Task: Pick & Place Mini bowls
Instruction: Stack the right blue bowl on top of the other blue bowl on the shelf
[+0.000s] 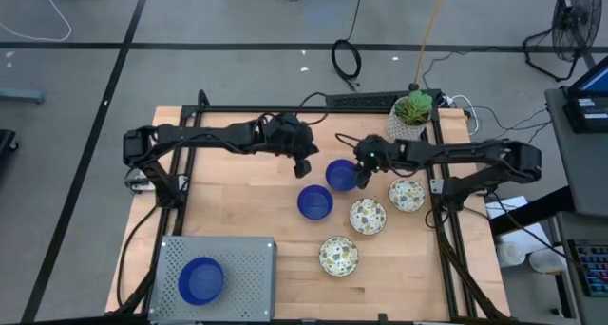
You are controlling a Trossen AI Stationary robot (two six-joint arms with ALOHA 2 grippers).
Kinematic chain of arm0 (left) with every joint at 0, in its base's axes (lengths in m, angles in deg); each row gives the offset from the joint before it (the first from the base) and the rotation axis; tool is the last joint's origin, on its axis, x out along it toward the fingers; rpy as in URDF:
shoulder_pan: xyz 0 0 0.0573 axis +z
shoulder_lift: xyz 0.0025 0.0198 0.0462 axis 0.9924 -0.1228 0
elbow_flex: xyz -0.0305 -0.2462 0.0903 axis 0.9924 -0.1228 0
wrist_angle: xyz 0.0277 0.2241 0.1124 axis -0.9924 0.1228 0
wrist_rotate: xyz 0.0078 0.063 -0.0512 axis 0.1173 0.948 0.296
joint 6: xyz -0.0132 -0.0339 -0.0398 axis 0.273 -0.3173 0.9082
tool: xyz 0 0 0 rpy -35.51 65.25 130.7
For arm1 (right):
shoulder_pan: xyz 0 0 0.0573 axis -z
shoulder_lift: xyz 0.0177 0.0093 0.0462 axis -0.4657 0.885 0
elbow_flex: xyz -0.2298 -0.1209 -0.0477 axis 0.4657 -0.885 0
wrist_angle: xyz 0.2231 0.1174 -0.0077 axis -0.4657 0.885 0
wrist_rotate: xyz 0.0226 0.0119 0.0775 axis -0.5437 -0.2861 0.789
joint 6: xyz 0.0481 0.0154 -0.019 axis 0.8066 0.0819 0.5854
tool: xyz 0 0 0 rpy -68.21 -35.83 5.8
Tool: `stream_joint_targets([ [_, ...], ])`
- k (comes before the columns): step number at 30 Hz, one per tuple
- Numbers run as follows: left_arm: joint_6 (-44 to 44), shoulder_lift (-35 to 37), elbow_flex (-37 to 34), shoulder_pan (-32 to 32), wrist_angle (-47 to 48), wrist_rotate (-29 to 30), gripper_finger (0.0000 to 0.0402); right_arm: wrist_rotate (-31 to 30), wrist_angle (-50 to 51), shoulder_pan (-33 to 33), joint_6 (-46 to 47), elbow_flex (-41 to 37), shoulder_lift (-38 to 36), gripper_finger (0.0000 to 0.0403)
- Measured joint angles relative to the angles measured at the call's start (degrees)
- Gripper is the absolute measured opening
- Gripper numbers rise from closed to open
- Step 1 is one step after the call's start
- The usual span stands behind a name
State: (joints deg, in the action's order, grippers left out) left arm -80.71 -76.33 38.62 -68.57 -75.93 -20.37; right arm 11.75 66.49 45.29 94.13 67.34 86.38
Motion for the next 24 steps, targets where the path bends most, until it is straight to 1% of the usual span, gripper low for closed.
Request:
stream_joint_targets([
  [3, -0.99, -0.07, 0.0, -0.08, 0.14, 2.0, 0.0026, 0.13, -1.73, -0.29, 0.36, 0.05, 2.26, 0.0188],
  [6, -2.74, -0.04, 0.0, -0.28, 0.16, 2.37, 0.0026, 0.21, -1.4, -0.42, 0.29, 0.02, 4.35, 0.0198],
  [10, -2.73, -0.04, 0.0, -0.58, 1.08, 2.42, 0.0026, 0.04, -0.58, -0.37, 0.71, 0.02, 6.55, 0.02],
  [13, -2.88, -0.04, 0.0, -0.58, 2.22, 2.42, 0.0026, 0.08, -0.07, -0.39, 1.65, 0.02, 7.62, 0.0194],
  [19, -2.79, -0.04, 0.0, -0.58, 2.5, 2.42, 0.0026, 0.01, 2.83, -0.28, 1.7, 0.02, 7.62, 0.0159],
  [22, -2.78, -0.04, 0.0, -0.58, 2.7, 2.42, 0.0026, -0.22, 3.18, -0.28, 1.61, 0.02, 7.49, 0.0127],
  [24, -2.59, -0.04, 0.0, -0.58, 2.7, 2.42, 0.0026, -0.3, 3.99, -0.24, 1.25, 0.02, 7.49, 0.0097],
])
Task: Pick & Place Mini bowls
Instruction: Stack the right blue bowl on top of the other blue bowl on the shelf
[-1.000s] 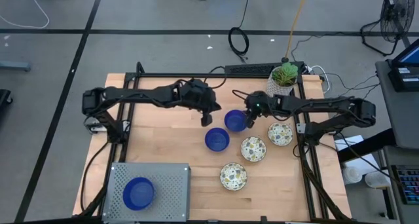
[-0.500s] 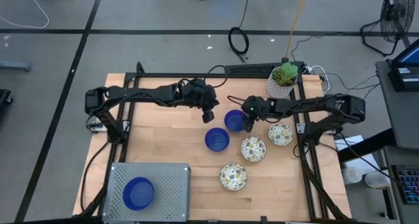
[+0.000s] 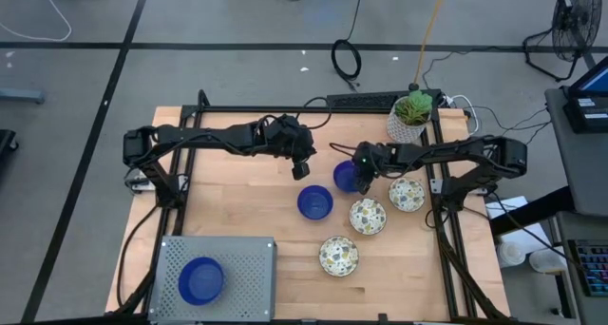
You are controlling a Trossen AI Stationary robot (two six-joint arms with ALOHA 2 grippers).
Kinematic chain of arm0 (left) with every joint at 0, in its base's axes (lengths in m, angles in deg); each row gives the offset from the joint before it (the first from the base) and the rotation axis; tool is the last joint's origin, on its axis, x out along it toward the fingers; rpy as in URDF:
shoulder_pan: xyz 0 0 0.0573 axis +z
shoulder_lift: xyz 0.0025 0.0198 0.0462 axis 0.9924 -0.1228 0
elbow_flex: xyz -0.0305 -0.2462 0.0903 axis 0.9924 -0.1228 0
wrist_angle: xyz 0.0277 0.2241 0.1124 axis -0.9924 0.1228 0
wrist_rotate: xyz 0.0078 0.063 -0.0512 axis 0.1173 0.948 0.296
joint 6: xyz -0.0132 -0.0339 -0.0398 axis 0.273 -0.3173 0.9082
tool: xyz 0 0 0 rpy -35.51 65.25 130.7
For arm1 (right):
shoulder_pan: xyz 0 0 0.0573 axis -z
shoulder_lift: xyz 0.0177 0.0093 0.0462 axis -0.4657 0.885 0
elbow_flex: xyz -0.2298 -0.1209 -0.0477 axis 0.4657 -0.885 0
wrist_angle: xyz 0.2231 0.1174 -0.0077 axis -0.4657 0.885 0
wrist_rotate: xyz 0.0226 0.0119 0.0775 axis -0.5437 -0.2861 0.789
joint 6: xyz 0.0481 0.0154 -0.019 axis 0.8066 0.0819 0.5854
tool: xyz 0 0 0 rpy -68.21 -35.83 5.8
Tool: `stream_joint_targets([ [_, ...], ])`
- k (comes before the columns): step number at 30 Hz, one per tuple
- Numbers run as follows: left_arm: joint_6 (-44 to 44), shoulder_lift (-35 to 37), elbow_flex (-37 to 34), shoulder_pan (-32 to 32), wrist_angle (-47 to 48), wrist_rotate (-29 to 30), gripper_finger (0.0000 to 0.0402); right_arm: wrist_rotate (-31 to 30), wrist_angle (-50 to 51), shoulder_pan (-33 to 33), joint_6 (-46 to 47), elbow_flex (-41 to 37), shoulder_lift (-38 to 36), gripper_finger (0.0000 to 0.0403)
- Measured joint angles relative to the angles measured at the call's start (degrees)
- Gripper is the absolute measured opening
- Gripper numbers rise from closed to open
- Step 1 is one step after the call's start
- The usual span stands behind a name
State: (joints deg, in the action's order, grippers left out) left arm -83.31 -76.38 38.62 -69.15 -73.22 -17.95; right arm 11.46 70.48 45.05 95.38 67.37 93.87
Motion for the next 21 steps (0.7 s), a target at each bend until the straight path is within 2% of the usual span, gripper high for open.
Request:
stream_joint_targets([
  [5, 0.14, 0.0, 0.0, 0.0, 0.28, 0.0, 0.0026, -2.44, 4.07, 0.98, -1.49, 0.14, -0.21, 0.0013],
  [11, 0.32, 0.0, 0.0, 0.0, 1.17, 0.02, 0.0026, -8.35, 7.65, 2.91, -2.22, 0.07, -1.9, 0.0007],
  [17, 0.32, 0.0, 0.0, 0.0, 1.17, 0.02, 0.0026, -18.04, 7.39, 2.99, -5.57, -0.08, -9.07, 0.0002],
  [21, 0.31, 0.0, 0.0, 0.0, 0.96, 0.02, 0.0026, -25.79, 3.6, 2.88, -9.29, -0.11, -14.52, 0.0001],
])
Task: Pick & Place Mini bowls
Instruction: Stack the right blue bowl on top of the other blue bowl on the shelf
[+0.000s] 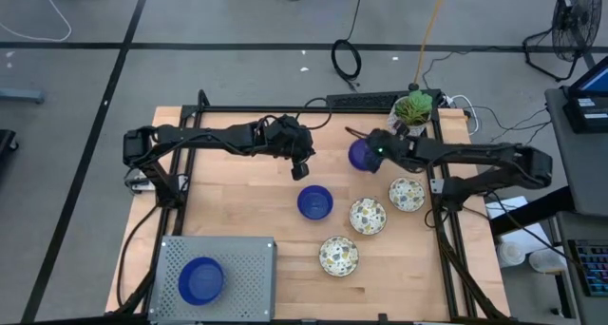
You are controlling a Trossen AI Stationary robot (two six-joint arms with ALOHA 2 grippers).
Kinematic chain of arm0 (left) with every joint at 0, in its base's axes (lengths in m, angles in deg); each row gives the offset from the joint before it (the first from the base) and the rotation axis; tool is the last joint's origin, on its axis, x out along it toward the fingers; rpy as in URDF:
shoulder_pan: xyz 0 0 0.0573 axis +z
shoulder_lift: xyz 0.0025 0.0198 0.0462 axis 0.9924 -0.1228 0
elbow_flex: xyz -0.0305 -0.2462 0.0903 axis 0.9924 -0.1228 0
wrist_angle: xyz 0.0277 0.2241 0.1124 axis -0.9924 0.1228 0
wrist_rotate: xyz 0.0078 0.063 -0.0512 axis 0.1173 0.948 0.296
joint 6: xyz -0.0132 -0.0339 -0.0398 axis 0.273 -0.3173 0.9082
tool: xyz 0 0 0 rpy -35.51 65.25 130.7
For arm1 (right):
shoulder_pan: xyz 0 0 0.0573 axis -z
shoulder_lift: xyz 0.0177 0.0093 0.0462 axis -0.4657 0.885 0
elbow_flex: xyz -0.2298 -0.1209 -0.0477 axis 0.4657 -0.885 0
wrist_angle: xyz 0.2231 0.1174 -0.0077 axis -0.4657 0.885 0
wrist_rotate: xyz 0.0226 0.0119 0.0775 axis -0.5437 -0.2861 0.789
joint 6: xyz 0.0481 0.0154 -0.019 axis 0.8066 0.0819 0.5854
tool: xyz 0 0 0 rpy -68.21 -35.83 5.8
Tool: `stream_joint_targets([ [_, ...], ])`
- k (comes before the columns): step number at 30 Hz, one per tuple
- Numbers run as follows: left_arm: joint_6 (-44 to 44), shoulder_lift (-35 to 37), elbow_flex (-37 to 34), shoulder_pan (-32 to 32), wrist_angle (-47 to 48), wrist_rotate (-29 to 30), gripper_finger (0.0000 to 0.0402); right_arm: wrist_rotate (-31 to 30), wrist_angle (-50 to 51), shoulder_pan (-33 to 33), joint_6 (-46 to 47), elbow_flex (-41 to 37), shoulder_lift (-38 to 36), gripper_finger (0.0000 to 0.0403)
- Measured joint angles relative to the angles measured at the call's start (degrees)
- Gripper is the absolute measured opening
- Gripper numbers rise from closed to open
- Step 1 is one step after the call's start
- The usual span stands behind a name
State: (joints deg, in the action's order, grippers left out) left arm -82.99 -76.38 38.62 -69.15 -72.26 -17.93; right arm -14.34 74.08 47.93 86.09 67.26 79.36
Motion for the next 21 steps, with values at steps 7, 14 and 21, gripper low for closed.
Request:
stream_joint_targets([
  [7, -0.41, 0.0, 0.0, 0.0, -0.11, 0.02, 0.0026, -8.1, -12.27, -1.66, -11.6, 0.04, -4.83, 0.0001],
  [14, -2.46, 0.0, 0.0, 0.0, -1.53, 0.02, 0.0026, -17.25, -28.41, -3.08, -26.03, 0.07, -3.91, 0.0],
  [21, 4.22, 0.0, 0.0, 0.33, -3.32, 0.02, 0.0039, -17.25, -43.7, -3.05, -36.67, 0.1, -2.62, 0.0],
])
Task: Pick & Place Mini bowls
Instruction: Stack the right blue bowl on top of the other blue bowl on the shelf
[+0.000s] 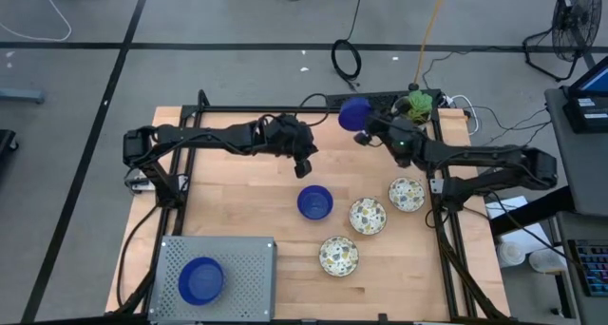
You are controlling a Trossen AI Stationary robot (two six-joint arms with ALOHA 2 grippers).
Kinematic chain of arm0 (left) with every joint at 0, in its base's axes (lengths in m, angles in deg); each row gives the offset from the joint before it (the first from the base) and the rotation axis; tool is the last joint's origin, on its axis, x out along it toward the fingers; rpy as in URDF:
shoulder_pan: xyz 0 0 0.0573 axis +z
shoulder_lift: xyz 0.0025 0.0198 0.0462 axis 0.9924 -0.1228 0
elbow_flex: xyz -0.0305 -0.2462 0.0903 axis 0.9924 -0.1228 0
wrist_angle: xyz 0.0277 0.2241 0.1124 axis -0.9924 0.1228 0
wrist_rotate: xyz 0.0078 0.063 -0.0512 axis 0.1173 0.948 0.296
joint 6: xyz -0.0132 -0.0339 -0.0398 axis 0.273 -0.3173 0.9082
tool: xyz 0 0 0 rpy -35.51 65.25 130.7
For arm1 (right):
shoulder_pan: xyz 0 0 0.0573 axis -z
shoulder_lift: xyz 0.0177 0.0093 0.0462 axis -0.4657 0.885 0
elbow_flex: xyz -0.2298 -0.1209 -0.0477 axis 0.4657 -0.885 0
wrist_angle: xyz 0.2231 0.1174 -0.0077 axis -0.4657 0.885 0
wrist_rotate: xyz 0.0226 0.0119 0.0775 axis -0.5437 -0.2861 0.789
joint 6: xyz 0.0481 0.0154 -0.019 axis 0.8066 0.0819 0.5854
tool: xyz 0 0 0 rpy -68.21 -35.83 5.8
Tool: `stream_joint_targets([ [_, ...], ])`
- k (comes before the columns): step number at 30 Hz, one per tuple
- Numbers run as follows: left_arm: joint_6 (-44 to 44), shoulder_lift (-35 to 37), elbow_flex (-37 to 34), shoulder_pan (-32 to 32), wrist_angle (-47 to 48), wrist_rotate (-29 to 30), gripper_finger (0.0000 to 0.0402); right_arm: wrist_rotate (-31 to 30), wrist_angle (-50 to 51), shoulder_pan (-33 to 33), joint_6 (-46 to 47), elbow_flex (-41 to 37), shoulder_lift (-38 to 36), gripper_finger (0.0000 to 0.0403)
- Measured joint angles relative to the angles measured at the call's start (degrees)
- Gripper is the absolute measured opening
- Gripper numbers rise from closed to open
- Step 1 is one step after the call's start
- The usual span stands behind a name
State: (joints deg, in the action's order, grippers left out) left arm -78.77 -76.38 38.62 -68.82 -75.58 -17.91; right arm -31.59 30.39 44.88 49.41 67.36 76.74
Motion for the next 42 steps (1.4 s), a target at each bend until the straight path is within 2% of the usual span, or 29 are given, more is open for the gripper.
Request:
stream_joint_targets([
  [4, 1.56, 0.0, 0.0, 0.12, -4.92, 0.16, 0.0097, 3.8, -4.84, 0.02, -1.66, 0.01, 0.77, 0.0],
  [10, -5.75, 0.0, 0.0, 0.11, -14.67, 2.8, 0.0208, 5.95, -11.88, 0.0, -3.31, 0.01, 3.39, 0.0],
  [15, -9.55, 0.0, 0.0, 0.08, -19.81, 7.64, 0.0257, 6.01, -15.72, 0.02, -4.8, 0.01, 6.04, 0.0],
  [21, -13.27, 0.0, 0.0, 0.07, -19.56, 17.61, 0.027, 5.83, -16.62, 0.02, -6.99, 0.01, 6.8, 0.0],
  [27, -14.09, 0.5, 0.0, -0.3, -18.69, 25.9, 0.0271, 6.14, -23.53, 0.02, -14.0, 0.01, 6.78, 0.0],
  [31, -14.08, 3.58, 0.0, -1.74, -16.24, 26.89, 0.0271, 8.94, -24.64, 0.02, -15.18, 0.03, 6.79, 0.0],
  [35, -15.24, 9.17, 0.0, -3.62, -8.89, 27.29, 0.0271, 9.19, -25.86, 0.0, -15.25, 0.03, 6.75, 0.0],
  [39, -11.09, 14.42, 0.07, -4.71, -1.82, 28.41, 0.0271, 14.63, -27.39, 0.02, -12.93, 0.01, 6.77, 0.0],
  [42, -8.64, 15.78, 0.04, -4.79, 1.09, 28.41, 0.0271, 18.97, -30.7, 0.0, -11.03, 0.03, 7.07, 0.0],
])
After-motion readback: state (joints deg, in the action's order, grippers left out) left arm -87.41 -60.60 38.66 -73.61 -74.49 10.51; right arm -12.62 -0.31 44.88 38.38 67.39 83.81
